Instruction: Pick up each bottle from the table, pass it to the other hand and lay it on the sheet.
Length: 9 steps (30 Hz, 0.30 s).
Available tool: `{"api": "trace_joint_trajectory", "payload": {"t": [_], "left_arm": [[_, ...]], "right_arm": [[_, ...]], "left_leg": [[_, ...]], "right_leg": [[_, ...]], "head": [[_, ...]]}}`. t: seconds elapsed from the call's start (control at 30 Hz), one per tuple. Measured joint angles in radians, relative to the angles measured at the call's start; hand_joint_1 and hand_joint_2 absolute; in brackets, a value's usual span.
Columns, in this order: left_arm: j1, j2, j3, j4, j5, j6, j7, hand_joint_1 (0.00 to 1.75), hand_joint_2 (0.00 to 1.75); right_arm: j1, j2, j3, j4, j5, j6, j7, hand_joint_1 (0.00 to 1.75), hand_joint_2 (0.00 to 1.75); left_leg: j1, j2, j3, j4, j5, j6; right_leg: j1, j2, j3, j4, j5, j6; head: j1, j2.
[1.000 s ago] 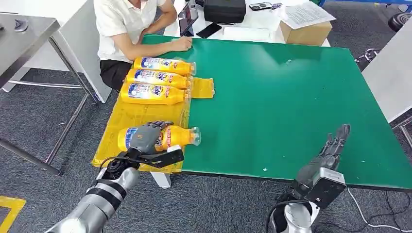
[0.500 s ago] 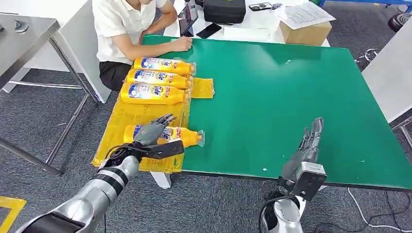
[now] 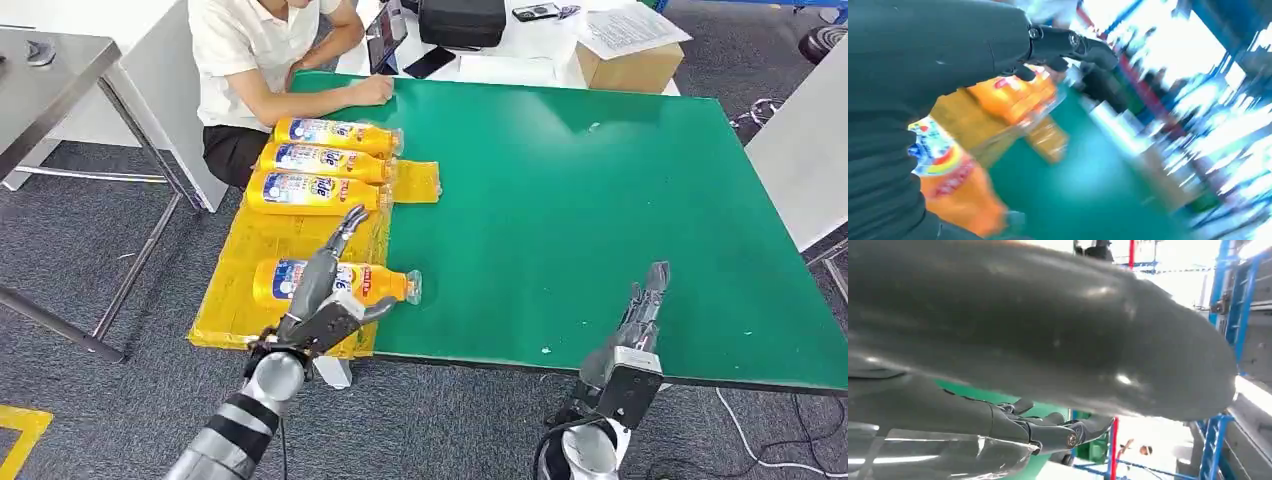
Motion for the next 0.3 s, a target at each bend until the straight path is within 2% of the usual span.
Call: {"api": "trace_joint_trajectory", "payload": {"t": [0.1,0.23,0.3], "left_arm": [[0.057,-0.017,-0.004,-0.108,0.025,0.022,-0.014,0.00,1.75],[0.119,-0.035,-0.021,-0.220,0.047,0.186,-0.103,0.00,1.75],[0.138,-0.040,-0.026,-0.254,0.064,0.206,-0.111,0.00,1.75]], "right_arm": [[0.010,-0.003,0.000,-0.006,0.002,-0.008,0.000,0.00,0.00],[0.017,-0.006,0.011,-0.011,0.011,-0.030,0.000,0.00,0.00],[0.016,-0.006,0.018,-0.011,0.014,-0.033,0.000,0.00,0.00]], "left_leg": [[0.000,-0.001,0.000,0.000,0.000,0.000],[0.001,0.000,0.001,0.000,0.000,-0.001],[0.001,0.000,0.001,0.000,0.000,-0.001]], "right_leg": [[0.000,0.000,0.000,0.000,0.000,0.000],[0.001,0.000,0.000,0.000,-0.001,0.000],[0.001,0.000,0.000,0.000,-0.001,-0.001]], "head": [[0.000,0.000],[0.000,0.000],[0.000,0.000]]}}
